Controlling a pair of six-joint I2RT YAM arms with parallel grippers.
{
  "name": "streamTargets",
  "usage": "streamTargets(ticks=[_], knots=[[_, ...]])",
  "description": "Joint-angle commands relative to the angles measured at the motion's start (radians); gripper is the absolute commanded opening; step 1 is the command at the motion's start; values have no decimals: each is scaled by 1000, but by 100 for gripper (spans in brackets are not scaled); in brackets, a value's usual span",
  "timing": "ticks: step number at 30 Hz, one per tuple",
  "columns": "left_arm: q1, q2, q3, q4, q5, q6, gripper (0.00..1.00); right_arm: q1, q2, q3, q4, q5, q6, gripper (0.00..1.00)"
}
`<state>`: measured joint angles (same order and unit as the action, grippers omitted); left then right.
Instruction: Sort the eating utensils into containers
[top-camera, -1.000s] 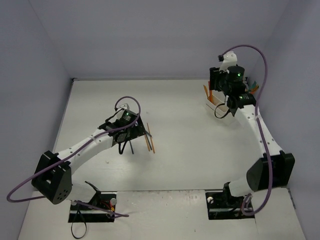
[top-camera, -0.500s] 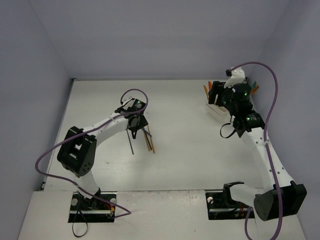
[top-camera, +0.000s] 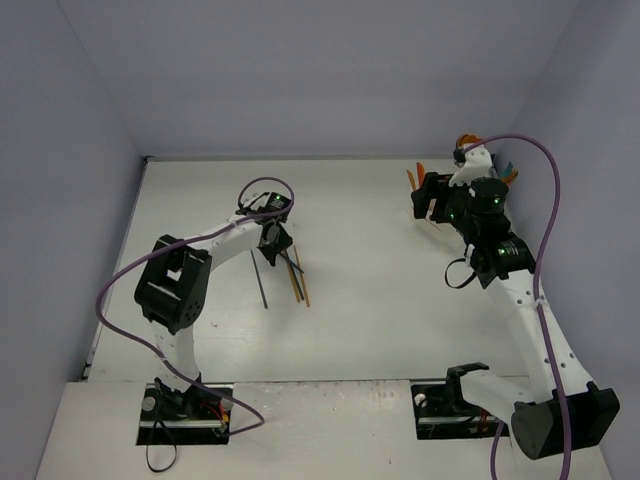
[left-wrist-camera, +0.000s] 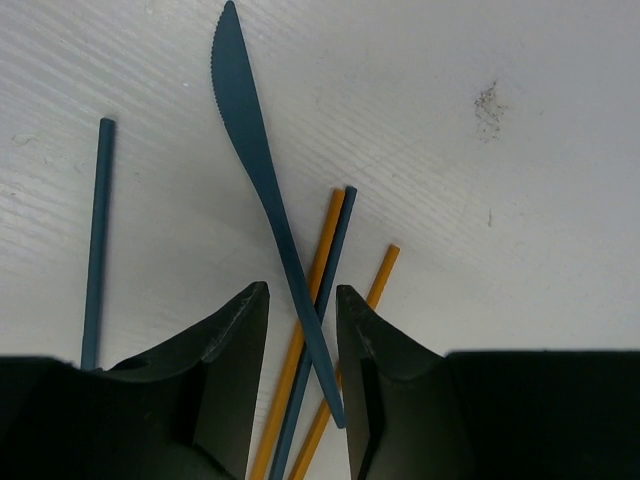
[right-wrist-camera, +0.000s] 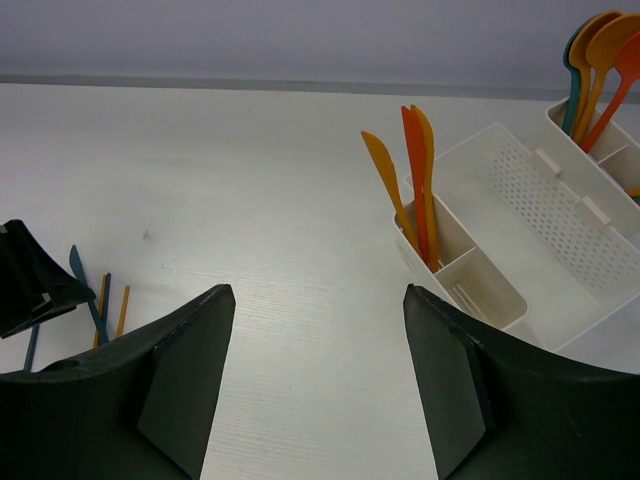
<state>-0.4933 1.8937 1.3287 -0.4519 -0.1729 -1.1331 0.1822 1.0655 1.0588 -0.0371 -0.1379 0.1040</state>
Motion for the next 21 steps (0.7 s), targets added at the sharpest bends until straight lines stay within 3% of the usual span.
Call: streamTargets(ticks=[1, 17, 21], knots=[[21, -2, 47, -10, -8, -40, 28, 13, -31, -4, 42, -18, -5, 66], [27, 61, 47, -51, 11, -58, 27, 17, -65, -30, 40, -8, -11, 68], [32, 47, 22, -65, 12, -53, 22, 17, -66, -33, 40, -8, -11, 68]])
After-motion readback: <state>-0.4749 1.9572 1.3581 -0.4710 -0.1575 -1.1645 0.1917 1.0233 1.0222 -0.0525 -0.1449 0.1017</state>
